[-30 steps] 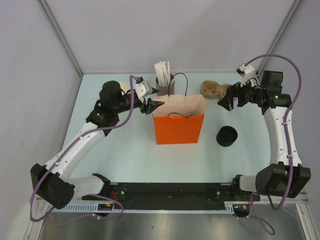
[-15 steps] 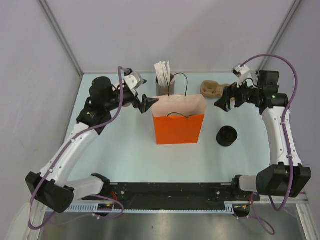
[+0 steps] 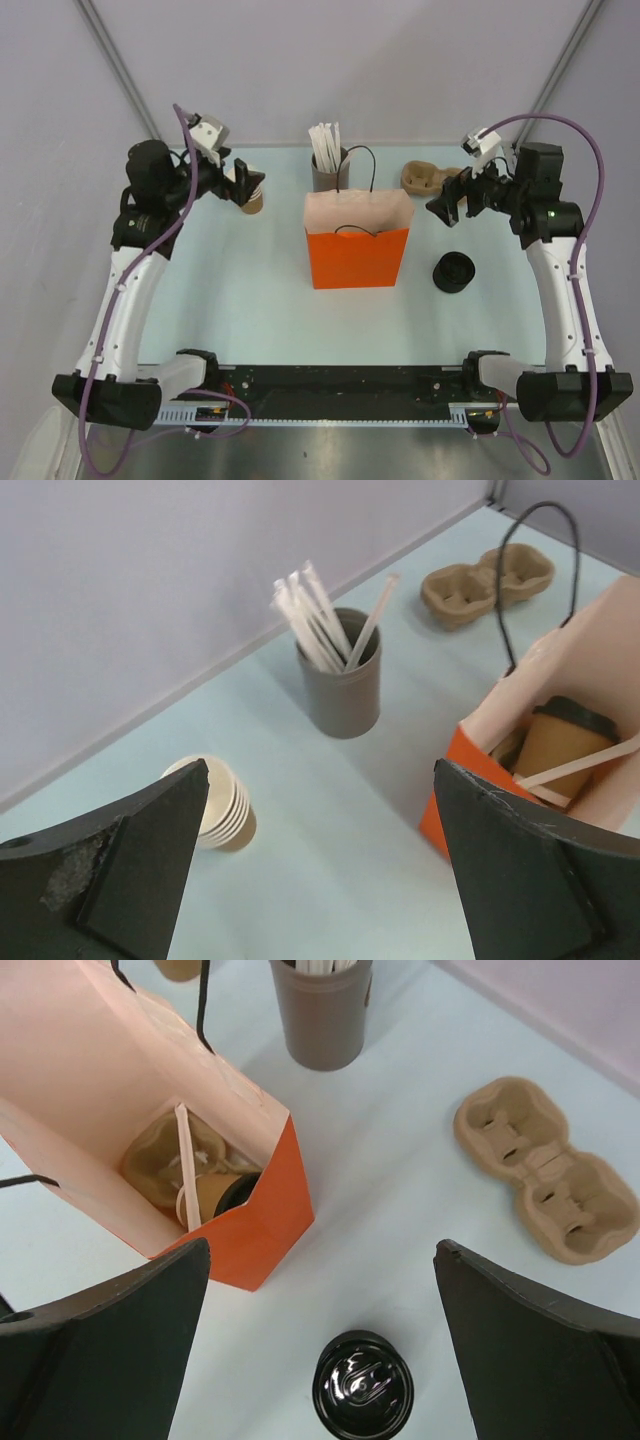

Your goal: Pack the takeout coffee

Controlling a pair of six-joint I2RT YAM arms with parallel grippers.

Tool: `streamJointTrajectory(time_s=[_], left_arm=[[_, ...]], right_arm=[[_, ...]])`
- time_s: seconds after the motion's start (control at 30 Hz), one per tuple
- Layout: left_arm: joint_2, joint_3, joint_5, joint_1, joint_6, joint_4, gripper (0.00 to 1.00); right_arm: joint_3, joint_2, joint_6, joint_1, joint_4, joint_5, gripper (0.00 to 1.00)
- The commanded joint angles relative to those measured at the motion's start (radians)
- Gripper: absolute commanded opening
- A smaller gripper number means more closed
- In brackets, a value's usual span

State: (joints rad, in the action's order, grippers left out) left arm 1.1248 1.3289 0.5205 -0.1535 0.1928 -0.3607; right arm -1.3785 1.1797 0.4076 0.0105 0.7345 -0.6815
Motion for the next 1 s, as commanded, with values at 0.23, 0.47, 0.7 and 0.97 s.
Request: streamJointTrajectory(time_s=[0.23,0.47,0.7,0.97], left_arm=[[-0.017,0.066,0.056,0.206,-0.035,-0.147,0.99],[-0.026,0.055,0.061,0.287,-0.026,-0.196,0.99],[-0.031,0.059,0.049,0.339,0.000,-0.225,0.99],[-0.091,-0.006,-0.019,0.361,0.002,-0.162,0.99]], right_arm=[[-0.004,-0.103,-0.035,-0.106,-0.121,0.166,1.00],[-0.004,-0.132,-0.050,-0.184,-0.168,0.335,1.00],[-0.004,-0.140,-0.124,-0.247,-0.285,0.608,1.00],[-0.002,-0.135,-0.174,-0.267,-0.380,0.799,1.00]])
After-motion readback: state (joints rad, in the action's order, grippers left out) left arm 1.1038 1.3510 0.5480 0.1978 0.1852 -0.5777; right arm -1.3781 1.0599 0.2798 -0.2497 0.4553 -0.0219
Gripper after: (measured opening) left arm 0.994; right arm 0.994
